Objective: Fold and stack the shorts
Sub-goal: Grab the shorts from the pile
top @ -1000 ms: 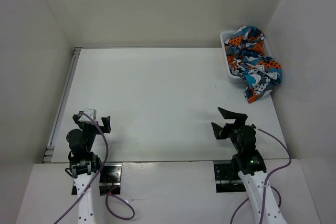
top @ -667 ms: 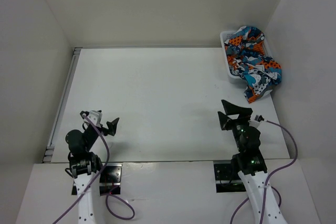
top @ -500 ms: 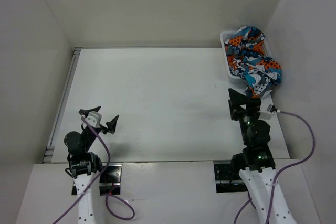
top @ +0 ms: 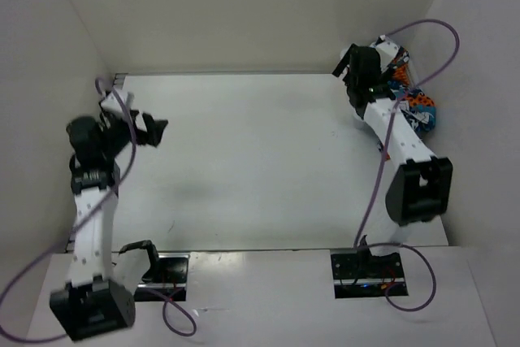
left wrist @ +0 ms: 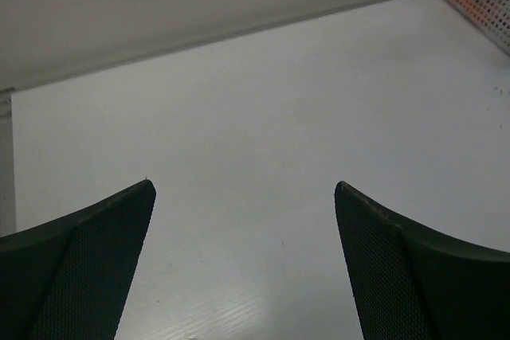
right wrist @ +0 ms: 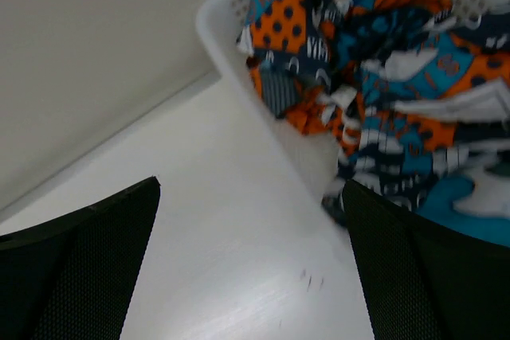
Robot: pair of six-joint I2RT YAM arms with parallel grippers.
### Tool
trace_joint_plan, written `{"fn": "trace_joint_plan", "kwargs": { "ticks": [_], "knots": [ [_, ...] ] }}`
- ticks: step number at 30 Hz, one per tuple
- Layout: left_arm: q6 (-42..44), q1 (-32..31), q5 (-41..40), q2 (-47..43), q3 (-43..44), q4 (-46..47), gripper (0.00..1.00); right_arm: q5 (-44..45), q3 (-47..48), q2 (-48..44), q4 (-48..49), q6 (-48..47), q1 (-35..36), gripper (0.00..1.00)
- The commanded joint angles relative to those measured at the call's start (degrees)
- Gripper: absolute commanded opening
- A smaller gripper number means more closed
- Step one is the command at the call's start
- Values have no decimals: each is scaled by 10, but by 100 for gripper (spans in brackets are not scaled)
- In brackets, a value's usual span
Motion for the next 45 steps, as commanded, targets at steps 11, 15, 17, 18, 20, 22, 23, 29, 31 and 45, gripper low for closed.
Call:
{"fn": "trace_joint_plan", "kwargs": {
  "ticks": [11, 15, 17, 18, 20, 22, 23, 29, 31, 45],
  "knots": [
    [2, -76, -66, 345, 237, -244, 100, -22, 459, 402, -121, -113, -131, 100],
    [2, -105, -110, 363, 237, -250, 100, -112, 493, 447, -106, -112, -158, 100],
    [2, -111, -117, 369, 237, -250, 100, -163, 493, 468, -84, -112, -165, 97],
    [2, -111, -123, 374, 237, -250, 100, -179, 493, 475, -84, -112, -165, 94],
    [2, -117, -129, 374, 237, -250, 100, -188, 493, 481, -84, -112, -165, 73],
    [2, -117, -129, 374, 237, -250, 100, -207, 493, 481, -84, -112, -165, 38],
    [2, -117, -129, 374, 237, -250, 100, -212, 493, 481, -79, -112, -165, 25],
    [2, -123, -134, 350, 237, -236, 100, -236, 511, 407, -91, -112, -165, 0],
    [2, -123, -145, 342, 242, -225, 100, -236, 523, 375, -98, -112, -165, 0],
    [2, -156, -195, 270, 263, -157, 100, -196, 534, 36, -63, -239, 27, 0]
  ]
}}
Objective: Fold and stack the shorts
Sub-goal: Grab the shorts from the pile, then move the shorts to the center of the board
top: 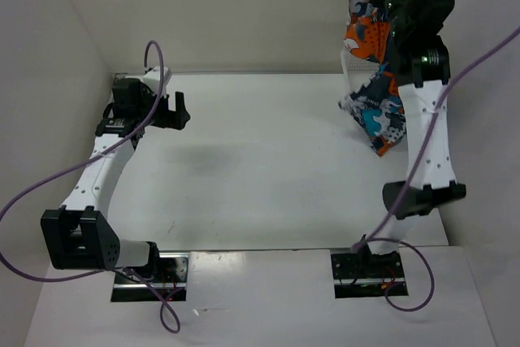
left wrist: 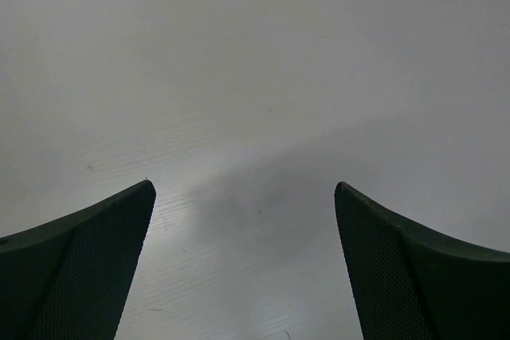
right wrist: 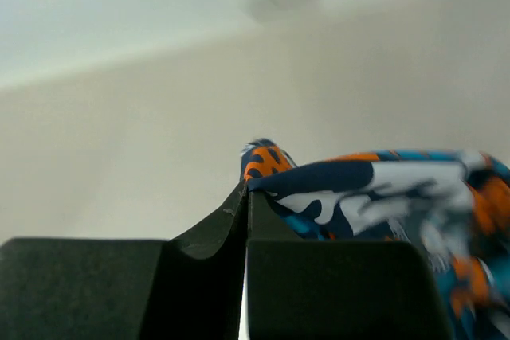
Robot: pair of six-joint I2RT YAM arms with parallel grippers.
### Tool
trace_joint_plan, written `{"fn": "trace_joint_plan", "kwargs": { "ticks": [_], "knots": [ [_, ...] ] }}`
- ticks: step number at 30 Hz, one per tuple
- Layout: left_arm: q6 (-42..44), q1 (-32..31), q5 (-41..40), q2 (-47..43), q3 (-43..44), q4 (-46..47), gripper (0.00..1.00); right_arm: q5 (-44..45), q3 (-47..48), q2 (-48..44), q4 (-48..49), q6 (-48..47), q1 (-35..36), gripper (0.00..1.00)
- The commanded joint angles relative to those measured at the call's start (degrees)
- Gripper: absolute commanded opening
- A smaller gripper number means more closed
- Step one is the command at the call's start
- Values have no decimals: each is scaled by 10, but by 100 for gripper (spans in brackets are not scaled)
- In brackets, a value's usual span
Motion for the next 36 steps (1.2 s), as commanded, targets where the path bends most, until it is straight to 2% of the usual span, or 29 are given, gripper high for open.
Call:
{"fn": "trace_joint_plan", "kwargs": {
  "ticks": [1, 2, 3, 6, 12, 13, 16, 17, 18, 19, 22, 23, 24, 25, 28, 29, 30, 31, 33, 34, 36],
  "knots": [
    [2, -5, -8, -28, 28, 44, 100, 35, -12, -95, 75, -81, 98, 0],
    [2, -5, -8, -34, 33, 44, 100, 57, -24, -107, 91, -140, 136, 0],
    [2, -5, -8, -34, 33, 44, 100, 98, -53, -118, 128, -174, 218, 0],
    [2, -5, -14, -47, 33, 58, 100, 107, -140, -146, 193, -227, 317, 0],
    [2, -5, -41, -77, 3, 76, 100, 73, -184, -52, 181, -92, 330, 1],
    [2, -5, -49, -77, -2, 76, 100, 52, -184, -35, 187, -84, 336, 7],
    [2, 1, -67, -92, -22, 76, 100, 23, -179, 42, 195, -63, 330, 12],
    [2, 1, -74, -97, -33, 71, 100, 14, -153, 87, 195, -53, 324, 23],
    [2, 1, -74, -97, -33, 71, 100, 6, -141, 109, 195, -29, 317, 39],
    [2, 1, -74, -97, -41, 65, 100, -3, -134, 129, 206, -13, 307, 49],
    [2, 1, -79, -86, -46, 43, 100, -24, -93, 180, 165, 64, 263, 69],
    [2, 1, -79, -86, -46, 35, 100, -34, -44, 188, 127, 64, 256, 73],
    [2, 1, -86, -78, -54, 20, 100, -34, -43, 175, 84, 56, 256, 78],
    [2, 1, -95, -72, -72, 14, 100, -34, -56, 152, 84, 16, 256, 78],
    [2, -6, -115, -59, -116, 14, 100, -2, -208, 33, 105, -58, 279, 83],
    [2, -6, -115, -47, -142, 14, 100, 5, -297, 3, 105, -64, 286, 84],
    [2, -6, -115, -40, -150, 20, 100, 11, -341, -26, 111, -64, 291, 84],
    [2, -6, -115, -33, -156, 20, 100, 3, -426, -80, 111, -51, 296, 84],
    [2, -11, -107, -14, -162, 25, 100, -12, -510, -125, 100, -35, 301, 84],
    [2, -17, -95, -8, -162, 25, 100, -12, -587, -161, 90, -29, 301, 84],
    [2, -34, -88, 14, -168, 41, 100, 1, -651, -184, 73, -20, 322, 83]
  ]
}}
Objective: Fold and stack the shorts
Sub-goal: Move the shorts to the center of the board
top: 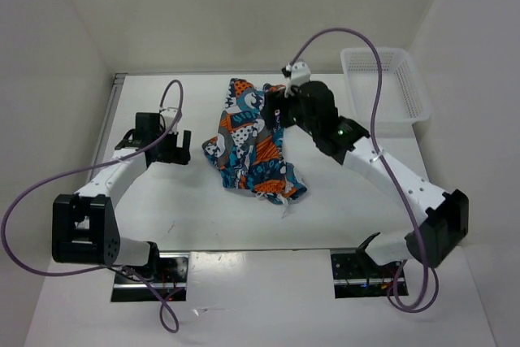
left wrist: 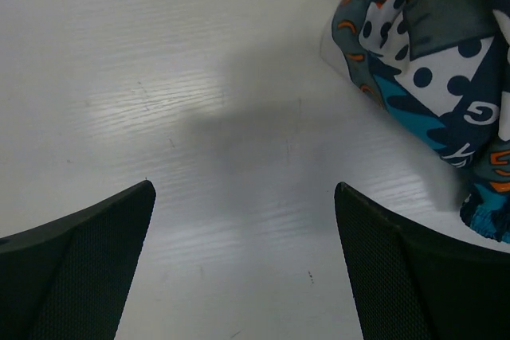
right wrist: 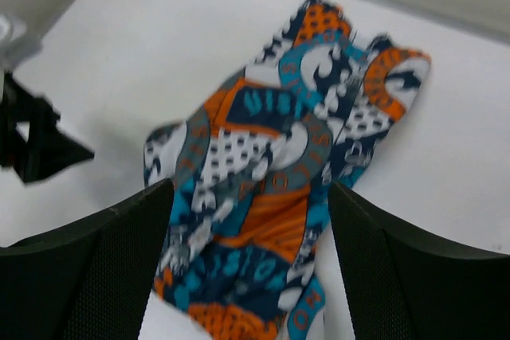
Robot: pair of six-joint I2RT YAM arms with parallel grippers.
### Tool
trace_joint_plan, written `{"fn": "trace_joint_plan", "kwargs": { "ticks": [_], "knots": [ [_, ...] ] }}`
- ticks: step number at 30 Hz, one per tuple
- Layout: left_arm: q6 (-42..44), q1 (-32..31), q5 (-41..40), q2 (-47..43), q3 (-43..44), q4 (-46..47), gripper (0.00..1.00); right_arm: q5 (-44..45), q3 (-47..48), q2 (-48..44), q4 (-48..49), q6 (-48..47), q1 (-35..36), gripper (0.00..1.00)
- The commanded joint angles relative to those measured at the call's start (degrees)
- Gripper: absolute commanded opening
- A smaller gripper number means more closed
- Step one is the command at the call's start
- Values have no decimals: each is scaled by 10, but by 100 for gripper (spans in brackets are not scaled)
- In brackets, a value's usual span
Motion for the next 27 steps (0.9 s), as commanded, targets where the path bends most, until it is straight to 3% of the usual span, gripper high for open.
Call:
{"fn": "trace_joint_plan", "kwargs": {
  "ticks": [1, 4, 8, 13, 17, 19, 21, 22, 25, 27],
  "knots": [
    [2, -26, 15, 18, 2, 34, 100, 8, -139, -19, -46, 8, 24, 82],
    [2, -48, 15, 51, 8, 49, 100, 22, -207, -24, -42, 7, 85, 80],
    [2, -63, 21, 71, 13, 65, 100, 34, -224, 2, 23, -36, 184, 79],
    [2, -74, 21, 77, 8, 77, 100, 20, -144, 118, 42, -76, 222, 80],
    [2, -81, 21, 71, 2, 83, 100, 78, -74, 239, 19, -88, 241, 79],
    [2, -81, 21, 71, -5, 88, 100, 111, -58, 272, 13, -71, 241, 70],
    [2, -81, 15, 71, -11, 94, 100, 118, -29, 315, -18, -59, 241, 48],
    [2, -81, 15, 71, -11, 94, 100, 134, -10, 326, -29, -59, 241, 28],
    [2, -81, 15, 71, -11, 94, 100, 150, 2, 323, -46, -41, 241, 0],
    [2, -81, 15, 71, -11, 88, 100, 150, -3, 277, -36, -41, 241, 0]
  ]
}}
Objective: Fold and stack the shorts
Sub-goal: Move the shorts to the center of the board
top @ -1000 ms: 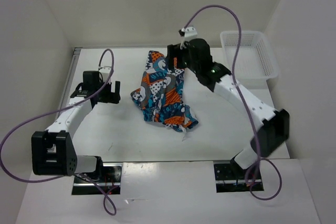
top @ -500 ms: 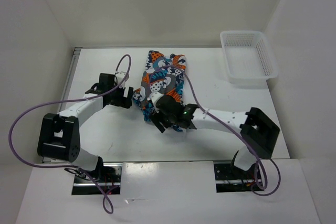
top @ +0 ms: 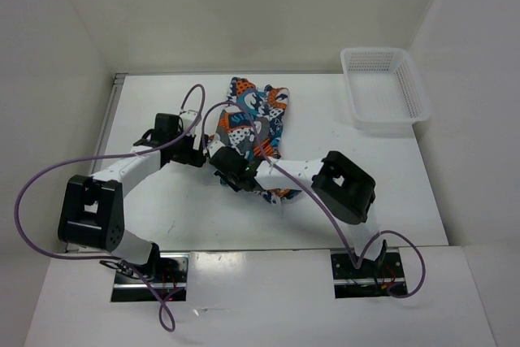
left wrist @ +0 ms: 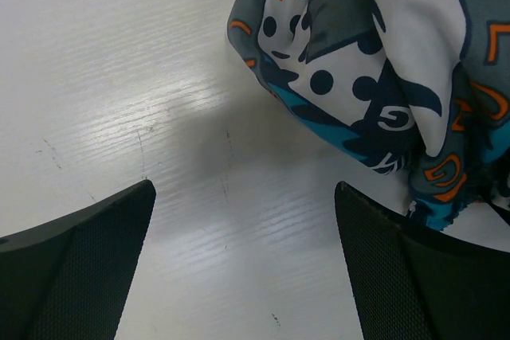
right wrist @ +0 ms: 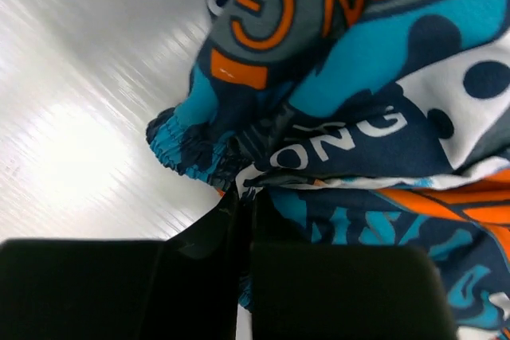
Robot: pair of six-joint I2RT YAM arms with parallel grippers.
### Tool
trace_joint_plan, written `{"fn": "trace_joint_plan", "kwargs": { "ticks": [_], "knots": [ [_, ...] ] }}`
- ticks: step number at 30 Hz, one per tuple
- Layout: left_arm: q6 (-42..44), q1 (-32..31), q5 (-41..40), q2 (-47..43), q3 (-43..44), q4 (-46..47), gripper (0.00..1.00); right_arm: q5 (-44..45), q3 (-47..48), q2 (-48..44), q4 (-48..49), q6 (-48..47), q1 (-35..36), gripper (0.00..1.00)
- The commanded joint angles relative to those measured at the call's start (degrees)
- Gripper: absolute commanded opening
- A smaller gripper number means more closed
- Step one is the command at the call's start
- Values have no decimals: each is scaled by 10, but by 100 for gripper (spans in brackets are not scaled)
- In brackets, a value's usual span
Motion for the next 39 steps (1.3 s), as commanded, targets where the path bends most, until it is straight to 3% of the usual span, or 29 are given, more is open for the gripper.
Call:
{"fn": "trace_joint_plan", "kwargs": {
  "ticks": [1, 4, 7, 10, 12, 14, 15, 16, 19, 23, 27, 31, 35, 39],
  "knots": [
    [2, -2, 5, -4, 2, 18, 100, 34, 10, -61, -9, 10, 5, 0],
    [2, -2, 5, -4, 2, 18, 100, 0, 4, -148, 22, 15, -8, 0],
    [2, -2, 5, -4, 7, 18, 100, -80, -10, -228, 57, 48, -67, 0],
    [2, -2, 5, -4, 12, 18, 100, -164, -36, -276, 104, 99, -174, 0],
    [2, -2, 5, -4, 12, 23, 100, -190, -43, -276, 121, 143, -259, 0],
    [2, -2, 5, -4, 19, 23, 100, -167, -37, -239, 115, 143, -296, 0],
    [2, -2, 5, 2, 24, 23, 100, -136, -25, -217, 108, 137, -323, 4],
    [2, -2, 10, 2, 29, 23, 100, -125, 23, -163, 75, 129, -334, 41],
    [2, -2, 15, 7, 35, 23, 100, -111, 140, -94, 12, 106, -371, 70],
    [2, -2, 15, 7, 40, 23, 100, -176, 146, -108, 26, 193, -444, 74],
    [2, -2, 10, 2, 35, 29, 100, -143, 25, -211, 49, 174, -430, 74],
    [2, -2, -9, 14, 38, 63, 100, -141, -80, -295, 54, 147, -349, 74],
    [2, -2, -50, 44, 68, 109, 100, -230, -175, -319, 80, 150, -280, 74],
    [2, 8, -36, 91, 121, 81, 100, -260, -198, -289, 108, 155, -265, 76]
  ]
}}
